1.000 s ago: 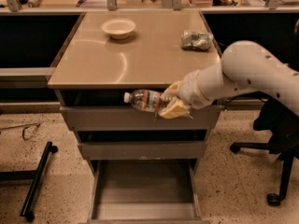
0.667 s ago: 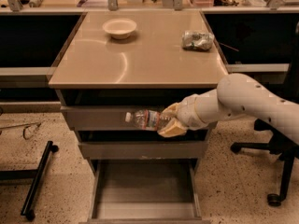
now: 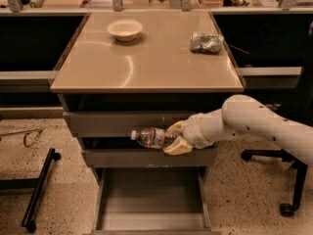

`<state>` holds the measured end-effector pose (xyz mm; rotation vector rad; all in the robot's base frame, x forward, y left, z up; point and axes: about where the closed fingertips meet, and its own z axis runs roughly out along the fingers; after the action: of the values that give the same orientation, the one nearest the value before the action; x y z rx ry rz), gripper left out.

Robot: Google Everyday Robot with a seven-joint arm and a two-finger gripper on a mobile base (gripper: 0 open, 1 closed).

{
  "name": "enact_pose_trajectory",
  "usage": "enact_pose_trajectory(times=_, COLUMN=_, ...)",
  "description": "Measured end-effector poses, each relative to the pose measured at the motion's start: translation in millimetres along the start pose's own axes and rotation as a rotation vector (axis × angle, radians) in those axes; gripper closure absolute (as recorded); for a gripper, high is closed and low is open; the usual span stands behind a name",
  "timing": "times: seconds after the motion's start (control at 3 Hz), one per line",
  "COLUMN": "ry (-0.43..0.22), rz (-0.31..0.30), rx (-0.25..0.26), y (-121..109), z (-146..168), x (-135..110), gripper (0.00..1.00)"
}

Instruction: Place water bottle into bottom drawer

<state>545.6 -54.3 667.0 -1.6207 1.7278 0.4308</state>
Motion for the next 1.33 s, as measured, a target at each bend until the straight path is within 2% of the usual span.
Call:
enact_pose_trajectory(times=0.33, ry=0.006, rz=0.036, rx=0.024, y=9.5, z=23.7, x=39.4, gripper=1.0)
enact_pose_trajectory(times=0.67, ry=0.015, rz=0.118, rx=0.043, y=35.8, z=70.5, x=105.3, gripper=1.0)
enact_pose_trajectory(times=1.0, ry=0.011, rz=0.175, rx=0.065, y=56.2, z=100.4, x=139.3, gripper=1.0)
enact_pose_trajectory(times=1.33, ry=0.011, rz=0.175, rx=0.065, y=56.2, z=100.4, x=139.4, gripper=1.0)
